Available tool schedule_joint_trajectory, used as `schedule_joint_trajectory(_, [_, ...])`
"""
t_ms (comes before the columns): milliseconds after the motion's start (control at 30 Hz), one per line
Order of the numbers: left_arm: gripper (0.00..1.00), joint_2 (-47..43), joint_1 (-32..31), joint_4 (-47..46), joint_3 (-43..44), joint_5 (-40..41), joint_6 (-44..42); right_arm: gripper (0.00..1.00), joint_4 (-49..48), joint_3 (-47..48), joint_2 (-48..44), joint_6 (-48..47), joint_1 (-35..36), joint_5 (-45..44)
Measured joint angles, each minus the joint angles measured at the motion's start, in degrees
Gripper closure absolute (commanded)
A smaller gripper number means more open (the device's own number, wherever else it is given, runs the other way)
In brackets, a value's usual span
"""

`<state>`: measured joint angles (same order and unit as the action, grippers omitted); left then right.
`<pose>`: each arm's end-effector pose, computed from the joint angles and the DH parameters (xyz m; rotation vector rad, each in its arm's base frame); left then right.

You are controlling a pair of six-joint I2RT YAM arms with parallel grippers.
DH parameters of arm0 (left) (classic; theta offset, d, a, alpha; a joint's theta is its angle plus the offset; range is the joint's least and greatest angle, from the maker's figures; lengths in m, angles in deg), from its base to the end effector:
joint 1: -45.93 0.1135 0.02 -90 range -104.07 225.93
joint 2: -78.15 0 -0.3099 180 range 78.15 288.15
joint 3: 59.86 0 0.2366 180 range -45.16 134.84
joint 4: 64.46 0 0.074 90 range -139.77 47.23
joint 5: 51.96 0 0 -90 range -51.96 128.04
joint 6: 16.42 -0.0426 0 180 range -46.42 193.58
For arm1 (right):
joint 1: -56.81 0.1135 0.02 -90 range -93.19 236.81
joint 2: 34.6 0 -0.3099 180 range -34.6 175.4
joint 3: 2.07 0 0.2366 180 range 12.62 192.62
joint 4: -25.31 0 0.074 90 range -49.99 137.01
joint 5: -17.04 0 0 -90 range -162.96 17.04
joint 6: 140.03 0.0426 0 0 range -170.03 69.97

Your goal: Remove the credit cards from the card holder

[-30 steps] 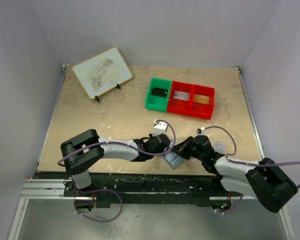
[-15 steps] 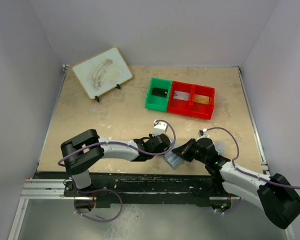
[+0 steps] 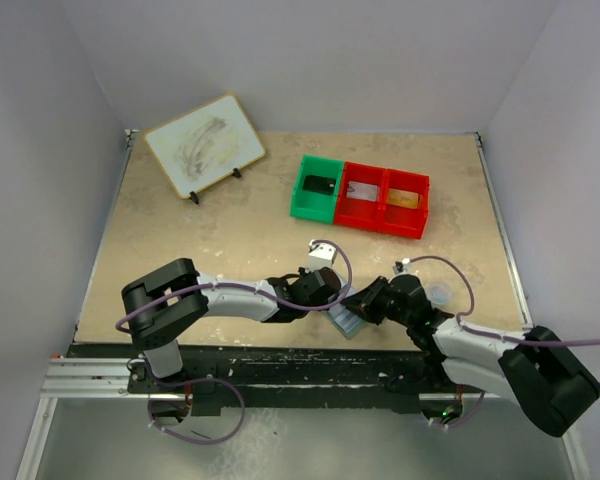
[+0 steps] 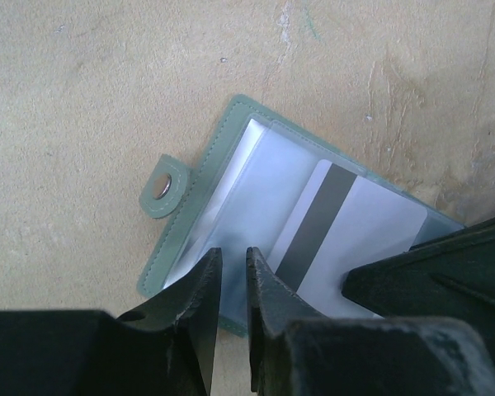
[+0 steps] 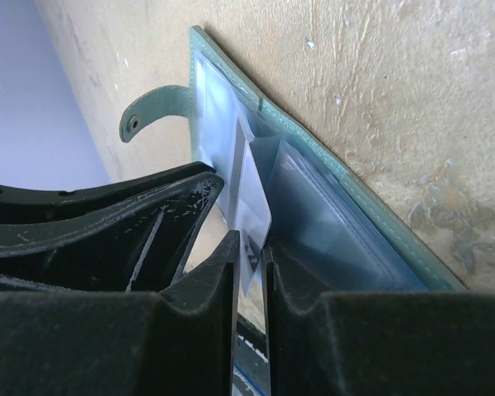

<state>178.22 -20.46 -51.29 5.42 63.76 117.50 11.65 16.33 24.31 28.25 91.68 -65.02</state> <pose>0.1546 -0.3076 0.2002 0.2540 2.3297 -0.4317 0.1144 0.0869 0.1727 0.7687 2.1996 1.2831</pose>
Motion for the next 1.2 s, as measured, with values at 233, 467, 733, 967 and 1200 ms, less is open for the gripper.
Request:
schedule_joint_trajectory(233, [0.85,0.0,0.0,0.07,0.0,0.04,0.02,1.0,-4.15,0.48,4.96,0.26,0.0,1.18])
schedule_joint_trajectory(467, [0.86,0.0,-0.02,0.83,0.22,1.14,0.28,1.0,0.13,0.63,-0.42,-0.55,0.0,1.14])
schedule_joint_trajectory(733, [0.86,0.0,-0.07,1.53,0.22,3.15,1.81,1.0,9.35,0.46,-11.41,-2.29,0.0,-0.09])
schedule_joint_trajectory(967, [0.8,-0.81,-0.07,3.45,0.0,5.03,3.67,1.0,15.67,2.19,-16.35,-7.67,0.0,-3.02])
schedule_joint_trajectory(1200, [0.61,-6.16,-0.07,6.1,-3.19,7.28,5.05,1.0,27.23,12.31,-16.31,-14.45,0.0,-11.5])
